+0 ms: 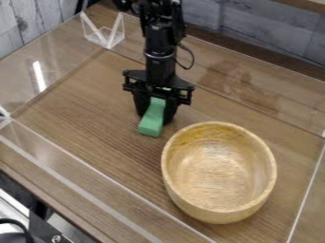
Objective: Put green object into wooden bowl
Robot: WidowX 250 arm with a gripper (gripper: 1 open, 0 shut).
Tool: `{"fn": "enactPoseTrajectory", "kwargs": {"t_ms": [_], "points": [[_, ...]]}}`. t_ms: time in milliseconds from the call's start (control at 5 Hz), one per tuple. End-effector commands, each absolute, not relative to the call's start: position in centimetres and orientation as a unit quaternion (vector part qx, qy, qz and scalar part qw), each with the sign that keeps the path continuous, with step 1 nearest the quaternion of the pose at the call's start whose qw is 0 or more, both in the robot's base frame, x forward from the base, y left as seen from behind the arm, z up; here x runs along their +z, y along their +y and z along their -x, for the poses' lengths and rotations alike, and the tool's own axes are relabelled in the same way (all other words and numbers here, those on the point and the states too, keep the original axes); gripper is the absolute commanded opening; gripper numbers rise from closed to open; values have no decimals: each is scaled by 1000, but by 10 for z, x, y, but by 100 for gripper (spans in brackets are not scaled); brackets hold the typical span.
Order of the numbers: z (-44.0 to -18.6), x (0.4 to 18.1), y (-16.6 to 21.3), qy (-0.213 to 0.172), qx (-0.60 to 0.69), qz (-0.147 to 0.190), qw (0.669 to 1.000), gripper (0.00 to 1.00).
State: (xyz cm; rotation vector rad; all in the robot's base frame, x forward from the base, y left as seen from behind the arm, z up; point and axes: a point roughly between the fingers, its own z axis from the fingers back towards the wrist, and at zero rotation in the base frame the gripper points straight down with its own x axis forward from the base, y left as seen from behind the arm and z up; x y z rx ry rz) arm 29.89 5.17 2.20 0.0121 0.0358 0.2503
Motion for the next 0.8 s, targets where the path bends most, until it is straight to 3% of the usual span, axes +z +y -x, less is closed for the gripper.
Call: {"fn": "enactPoseTrajectory", "kwargs": {"t_ms": [0, 200, 600], "points": [[-307, 38, 44, -9, 143, -2, 990, 0], [-304, 59, 37, -27, 155, 5, 987, 0], [-290, 121, 31, -63, 167, 29, 984, 0]]}}
